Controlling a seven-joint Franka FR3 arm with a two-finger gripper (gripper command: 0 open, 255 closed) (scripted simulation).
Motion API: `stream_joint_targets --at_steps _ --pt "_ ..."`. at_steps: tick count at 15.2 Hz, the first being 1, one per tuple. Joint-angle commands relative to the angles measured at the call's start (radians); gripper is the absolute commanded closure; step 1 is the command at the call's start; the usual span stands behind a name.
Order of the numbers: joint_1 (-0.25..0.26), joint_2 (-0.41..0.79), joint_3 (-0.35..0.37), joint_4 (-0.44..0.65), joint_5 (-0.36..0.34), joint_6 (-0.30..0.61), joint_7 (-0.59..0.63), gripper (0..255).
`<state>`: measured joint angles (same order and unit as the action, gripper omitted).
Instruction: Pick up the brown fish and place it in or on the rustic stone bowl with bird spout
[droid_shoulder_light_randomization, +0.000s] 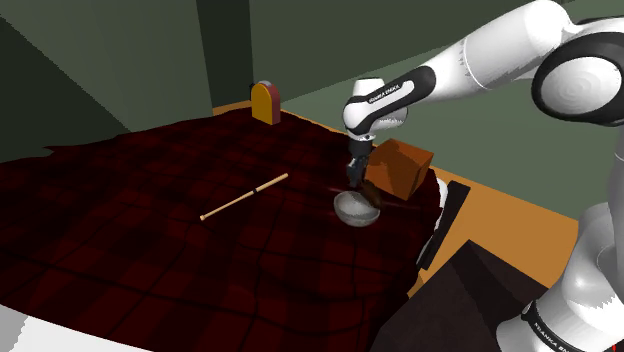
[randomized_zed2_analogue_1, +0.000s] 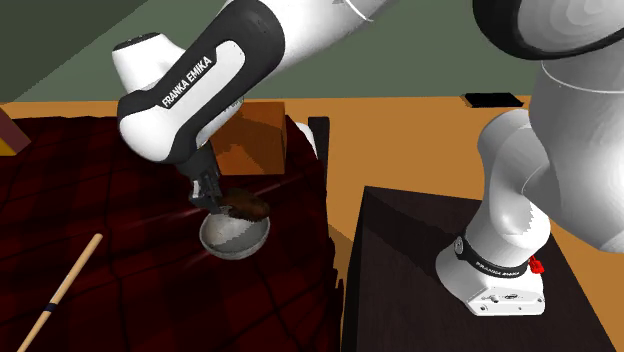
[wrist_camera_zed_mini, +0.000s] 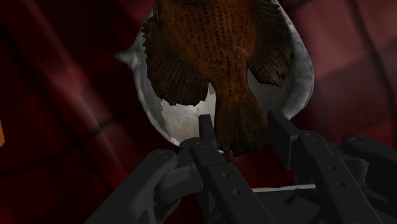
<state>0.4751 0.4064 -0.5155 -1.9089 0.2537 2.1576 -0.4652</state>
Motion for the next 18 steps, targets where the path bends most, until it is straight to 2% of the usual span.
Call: stream_joint_targets --at_steps 1,14,18 --pt "-0.002 0.058 0.019 0.096 0.02 -0.041 0.023 255" --pt "-0.03 0.168 0.06 0.072 0.083 0.083 -0.017 255" --pt "-0.03 0.168 0.06 0.072 0.083 0.083 -0.017 255"
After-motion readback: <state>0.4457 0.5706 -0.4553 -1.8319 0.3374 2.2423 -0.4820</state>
